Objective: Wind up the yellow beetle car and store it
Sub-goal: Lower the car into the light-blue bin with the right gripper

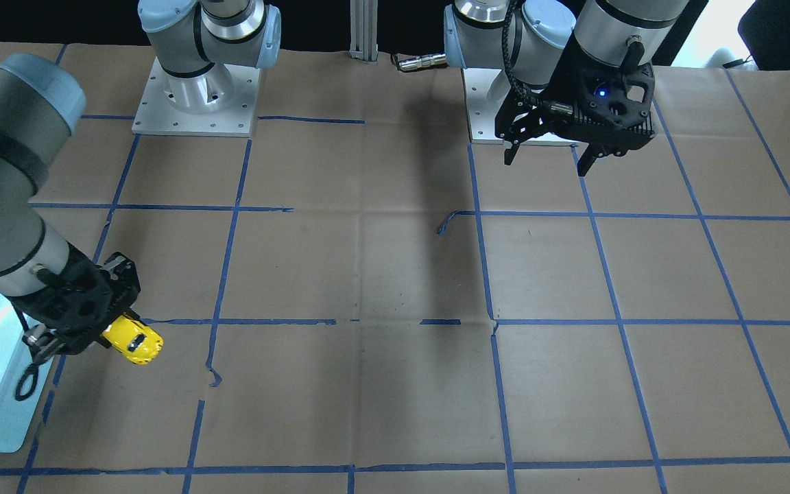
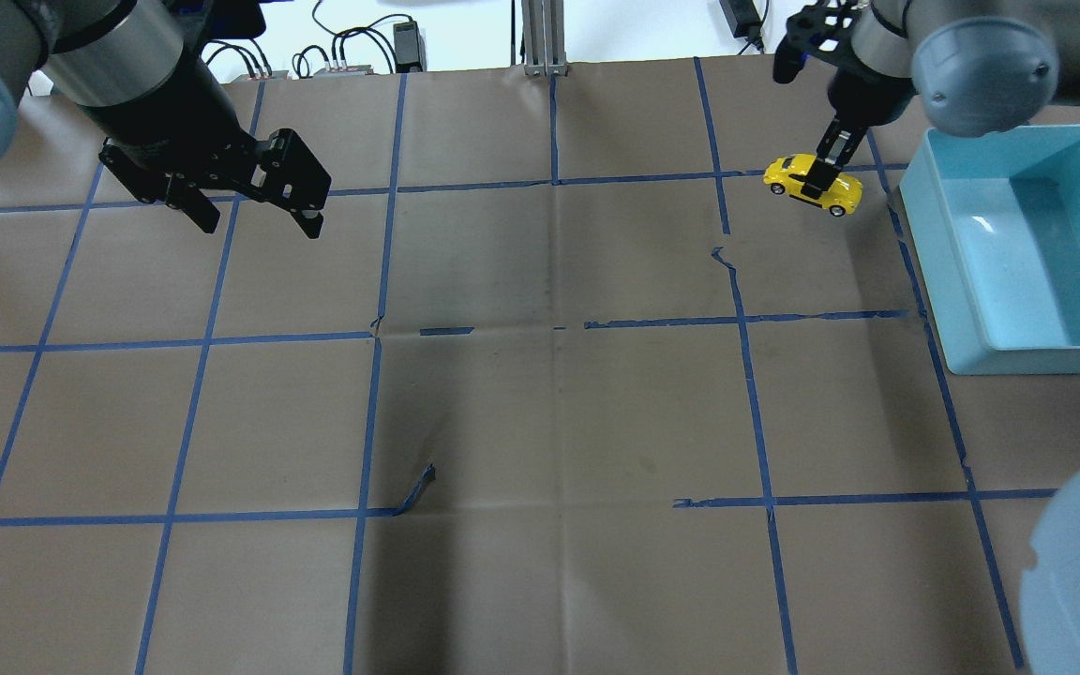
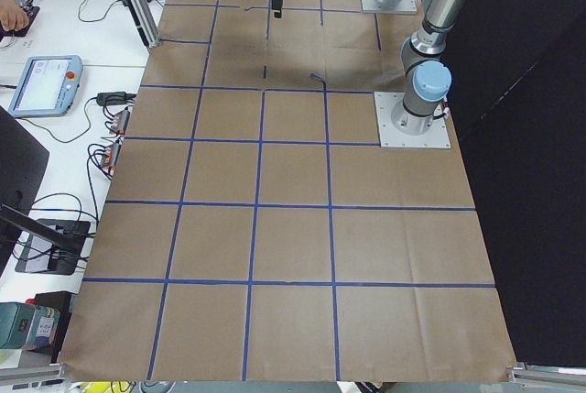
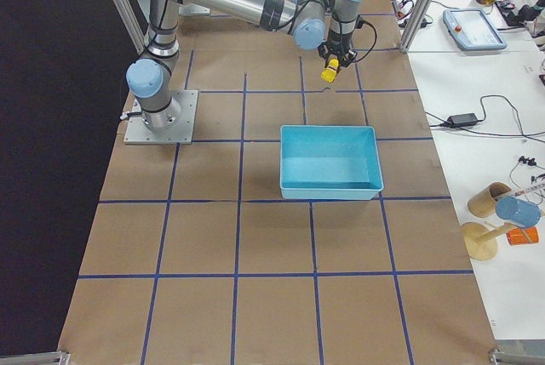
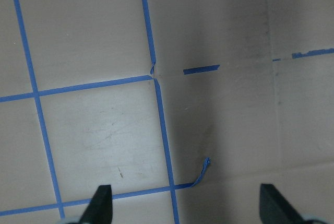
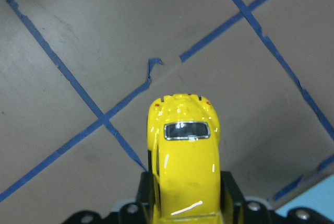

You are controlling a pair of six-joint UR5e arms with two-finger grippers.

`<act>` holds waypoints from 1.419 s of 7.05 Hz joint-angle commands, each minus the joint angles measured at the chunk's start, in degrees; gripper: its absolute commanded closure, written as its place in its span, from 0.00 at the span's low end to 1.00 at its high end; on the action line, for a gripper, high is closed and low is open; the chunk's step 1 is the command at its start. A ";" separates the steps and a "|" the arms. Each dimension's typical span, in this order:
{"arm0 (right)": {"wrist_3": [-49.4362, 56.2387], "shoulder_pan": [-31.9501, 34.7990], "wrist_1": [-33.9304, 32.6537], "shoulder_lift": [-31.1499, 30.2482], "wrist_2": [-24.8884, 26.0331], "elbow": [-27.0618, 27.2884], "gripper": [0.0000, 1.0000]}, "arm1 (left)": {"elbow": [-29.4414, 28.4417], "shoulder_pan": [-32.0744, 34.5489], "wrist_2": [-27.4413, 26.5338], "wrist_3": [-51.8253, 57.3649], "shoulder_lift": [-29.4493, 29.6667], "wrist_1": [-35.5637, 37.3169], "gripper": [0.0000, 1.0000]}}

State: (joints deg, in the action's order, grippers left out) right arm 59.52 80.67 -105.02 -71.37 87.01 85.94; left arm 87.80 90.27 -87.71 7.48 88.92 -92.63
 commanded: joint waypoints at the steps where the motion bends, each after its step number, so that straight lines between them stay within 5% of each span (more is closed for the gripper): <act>1: -12.42 -4.89 1.66 -3.67 2.01 -0.16 0.86 | 0.00 0.00 0.00 0.07 -0.06 -0.01 0.01; 6: -25.91 -19.13 0.87 0.08 3.61 -0.95 0.91 | 0.09 0.00 0.00 0.16 -0.06 -0.01 0.01; 7: -42.21 -19.15 -1.22 2.35 3.78 -1.04 0.90 | 0.09 0.00 0.00 0.16 -0.06 -0.01 0.01; 10: -38.72 -21.69 -4.66 5.00 6.42 0.45 0.91 | 0.09 0.00 -0.09 0.16 -0.06 -0.01 0.01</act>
State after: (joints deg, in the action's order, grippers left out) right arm 18.71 60.16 -108.49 -67.32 92.99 85.73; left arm 87.89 90.26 -87.74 7.62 88.86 -92.64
